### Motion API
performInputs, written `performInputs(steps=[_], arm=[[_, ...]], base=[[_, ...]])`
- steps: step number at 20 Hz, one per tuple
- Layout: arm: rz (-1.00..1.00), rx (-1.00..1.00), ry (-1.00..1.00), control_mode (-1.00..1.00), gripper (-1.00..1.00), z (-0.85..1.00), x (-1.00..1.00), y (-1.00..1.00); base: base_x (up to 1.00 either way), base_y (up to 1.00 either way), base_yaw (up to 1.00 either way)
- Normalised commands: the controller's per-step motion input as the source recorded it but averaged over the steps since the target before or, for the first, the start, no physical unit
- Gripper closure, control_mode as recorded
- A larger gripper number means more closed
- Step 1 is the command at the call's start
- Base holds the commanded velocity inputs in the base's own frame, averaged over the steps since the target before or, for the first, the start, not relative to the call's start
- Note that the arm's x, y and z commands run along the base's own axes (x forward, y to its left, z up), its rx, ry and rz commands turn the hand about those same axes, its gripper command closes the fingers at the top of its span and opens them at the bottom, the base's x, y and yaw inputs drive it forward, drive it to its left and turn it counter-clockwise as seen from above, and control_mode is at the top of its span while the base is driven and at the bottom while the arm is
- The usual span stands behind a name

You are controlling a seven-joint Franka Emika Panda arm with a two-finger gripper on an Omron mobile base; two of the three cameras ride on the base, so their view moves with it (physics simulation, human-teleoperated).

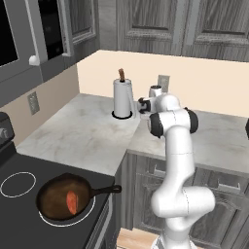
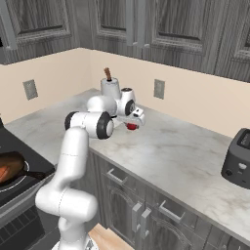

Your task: Put the sweet potato and tomato in the pan. Then turn on the front right burner and set the heat to medium.

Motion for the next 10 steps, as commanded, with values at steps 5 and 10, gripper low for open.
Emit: performInputs(steps=[5,10], arm=[[0.00,0.00,-0.02,-1.00,1.00,0.00,-0.46,-0.02],[0.00,0.00,-0.25,-1.00,1.00,0.00,-0.96,0.00]], base=[[0.00,0.00,0.00],[0.00,0.00,0.00]])
